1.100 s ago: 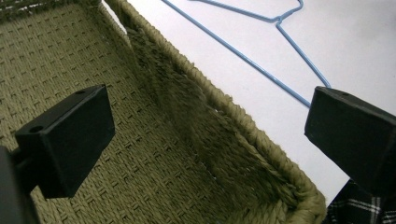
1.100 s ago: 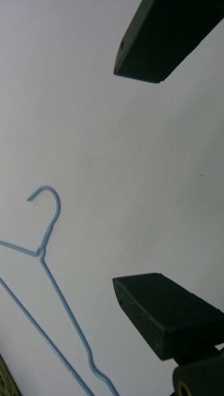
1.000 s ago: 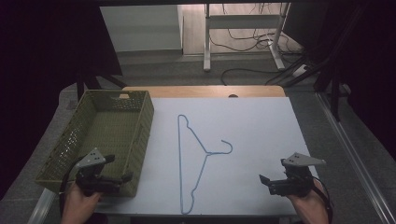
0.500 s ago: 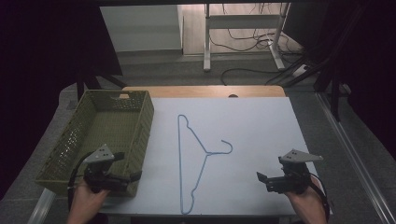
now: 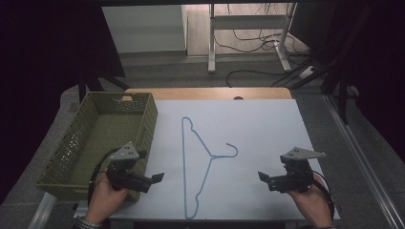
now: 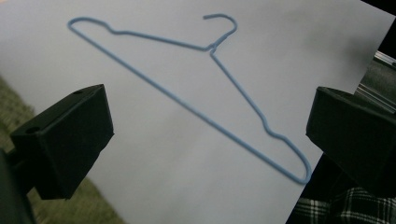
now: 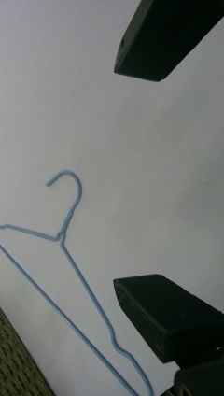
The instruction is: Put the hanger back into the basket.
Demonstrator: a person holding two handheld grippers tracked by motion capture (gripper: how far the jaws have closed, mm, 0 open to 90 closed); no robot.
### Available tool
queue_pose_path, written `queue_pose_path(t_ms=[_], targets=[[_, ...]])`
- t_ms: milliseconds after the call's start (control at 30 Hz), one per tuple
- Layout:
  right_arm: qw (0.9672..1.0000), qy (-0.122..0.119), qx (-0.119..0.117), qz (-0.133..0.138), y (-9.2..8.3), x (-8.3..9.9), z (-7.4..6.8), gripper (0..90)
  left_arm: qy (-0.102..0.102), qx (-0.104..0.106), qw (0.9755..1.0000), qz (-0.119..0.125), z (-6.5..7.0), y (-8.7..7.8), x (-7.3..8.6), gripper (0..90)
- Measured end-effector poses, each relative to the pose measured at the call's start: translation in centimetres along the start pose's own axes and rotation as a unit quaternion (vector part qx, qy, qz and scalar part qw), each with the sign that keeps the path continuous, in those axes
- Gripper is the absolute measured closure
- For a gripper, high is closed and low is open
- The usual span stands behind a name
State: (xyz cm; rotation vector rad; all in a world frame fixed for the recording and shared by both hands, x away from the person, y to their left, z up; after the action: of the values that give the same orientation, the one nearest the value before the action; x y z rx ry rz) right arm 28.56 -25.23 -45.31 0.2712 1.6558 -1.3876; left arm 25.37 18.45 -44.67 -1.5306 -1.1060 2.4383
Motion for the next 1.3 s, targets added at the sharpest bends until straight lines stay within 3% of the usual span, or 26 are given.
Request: queue_pose_path(t_ms=[367,567,700,867,1000,1067,1200,1300], targets=[[0.9999,-0.014,0.002,0.0,0.5,-0.9,-0.2,1.1,0.02,0.046,0.9988,0.004,1.3,2.8,-2.6,0.6],[0.9995,-0.03,0.006,-0.001,1.1,-1.4,-0.3,1.1,0.016,0.074,0.9971,0.004,1.7,4.8,-3.3,0.5],[0.9996,-0.027,-0.001,0.004,1.7,-1.9,-0.3,1.5,0.011,0.088,0.9961,-0.003,1.7,6.3,-3.6,0.7],[0.9997,-0.022,-0.006,0.009,2.5,-2.9,-0.3,2.2,0.02,0.094,0.9954,-0.003,1.4,8.0,-3.6,0.9],[0.9995,-0.032,0.001,0.007,3.5,-3.5,-0.4,1.9,0.031,0.085,0.9959,-0.008,0.9,9.3,-3.5,0.9],[0.9993,-0.036,0.005,0.001,4.2,-3.7,-0.4,1.0,0.028,0.082,0.9962,-0.014,0.6,9.9,-3.4,1.0],[0.9997,-0.024,0.006,-0.004,5.6,-4.0,-0.3,0.0,0.032,0.078,0.9962,-0.02,0.0,10.9,-3.1,1.0],[0.9999,-0.013,0.001,-0.005,6.4,-4.3,-0.3,0.0,0.033,0.075,0.9966,-0.01,-0.5,11.4,-3.0,1.0]])
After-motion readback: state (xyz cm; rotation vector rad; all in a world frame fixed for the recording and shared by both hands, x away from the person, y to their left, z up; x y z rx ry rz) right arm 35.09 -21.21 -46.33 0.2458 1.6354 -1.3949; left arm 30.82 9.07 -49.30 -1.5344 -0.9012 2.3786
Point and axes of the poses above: each handheld gripper's, and its own axes: y roughly forward along the jaws, x roughly out of its underside, z roughly to its right, the point moved 3 cm from there along y, roughly forward along the jaws, and after that the axes turned 11 degrees about x, right-handed, at the moved point
